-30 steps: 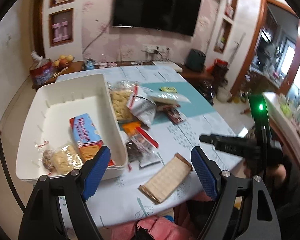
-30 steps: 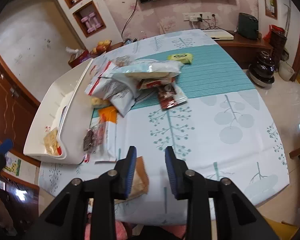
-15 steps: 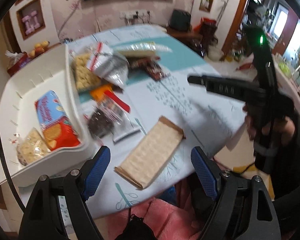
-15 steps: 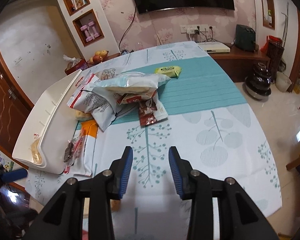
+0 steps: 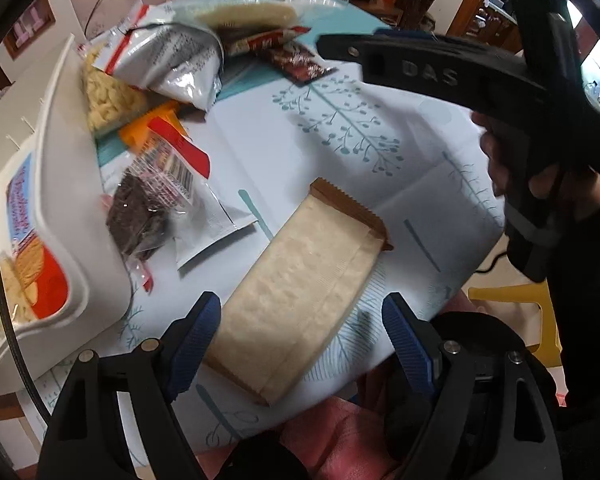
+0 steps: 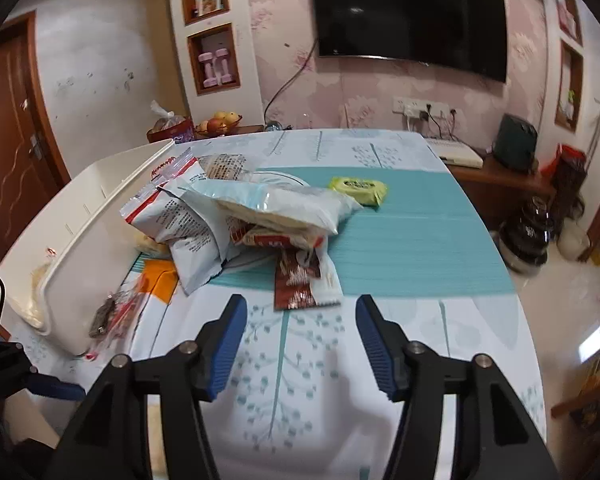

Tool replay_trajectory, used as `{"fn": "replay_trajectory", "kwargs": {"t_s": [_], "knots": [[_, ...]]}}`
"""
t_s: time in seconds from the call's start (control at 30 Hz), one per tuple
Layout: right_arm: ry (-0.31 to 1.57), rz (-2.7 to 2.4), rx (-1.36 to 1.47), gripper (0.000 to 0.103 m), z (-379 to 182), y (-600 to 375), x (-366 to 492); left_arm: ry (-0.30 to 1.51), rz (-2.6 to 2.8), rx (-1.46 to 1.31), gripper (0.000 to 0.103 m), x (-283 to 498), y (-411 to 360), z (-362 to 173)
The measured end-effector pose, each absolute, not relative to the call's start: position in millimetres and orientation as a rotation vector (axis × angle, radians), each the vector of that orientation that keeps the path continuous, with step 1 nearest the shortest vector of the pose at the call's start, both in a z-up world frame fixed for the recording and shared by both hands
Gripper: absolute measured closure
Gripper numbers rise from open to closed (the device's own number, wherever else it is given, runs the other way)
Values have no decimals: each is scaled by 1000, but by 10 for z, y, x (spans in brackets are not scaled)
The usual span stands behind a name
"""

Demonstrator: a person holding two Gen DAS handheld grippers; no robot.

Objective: Organize snacks
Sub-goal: 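Grasp the brown paper cracker pack with the left tool while the right tool approaches the chocolate wafer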

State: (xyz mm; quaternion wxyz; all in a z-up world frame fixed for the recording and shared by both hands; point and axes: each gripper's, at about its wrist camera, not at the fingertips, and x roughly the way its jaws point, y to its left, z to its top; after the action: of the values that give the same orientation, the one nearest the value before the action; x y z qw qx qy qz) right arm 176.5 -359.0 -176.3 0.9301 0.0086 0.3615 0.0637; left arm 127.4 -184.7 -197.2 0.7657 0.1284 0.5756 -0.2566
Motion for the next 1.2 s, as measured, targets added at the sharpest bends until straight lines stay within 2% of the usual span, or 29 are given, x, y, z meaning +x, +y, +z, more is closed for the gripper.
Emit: {"fn": "replay_trajectory", "kwargs": {"t_s": [0.13, 0.7, 0.87, 1.0, 1.07, 1.2], "knots": [[748, 132, -26, 38, -1840, -3525, 1940, 1271, -555, 288, 21, 1341, -1864, -2051], [891, 82, -76, 38, -2183, -3407, 2547, 1274, -552, 393, 22, 1398, -2141, -2169], [901, 69, -50, 38, -2200, -3435, 2591, 1267, -563, 395, 29, 1335, -2283, -2114], [902, 70, -49, 39, -2198, -3451, 2598, 1267, -561, 391, 29, 1358, -2271, -2131], [902, 69, -50, 39, -2196, -3451, 2599, 1267, -562, 390, 31, 1357, -2286, -2118], [898, 66, -51, 47, -2192, -3465, 2599, 1270, -560, 388, 33, 1324, -2284, -2086]]}}
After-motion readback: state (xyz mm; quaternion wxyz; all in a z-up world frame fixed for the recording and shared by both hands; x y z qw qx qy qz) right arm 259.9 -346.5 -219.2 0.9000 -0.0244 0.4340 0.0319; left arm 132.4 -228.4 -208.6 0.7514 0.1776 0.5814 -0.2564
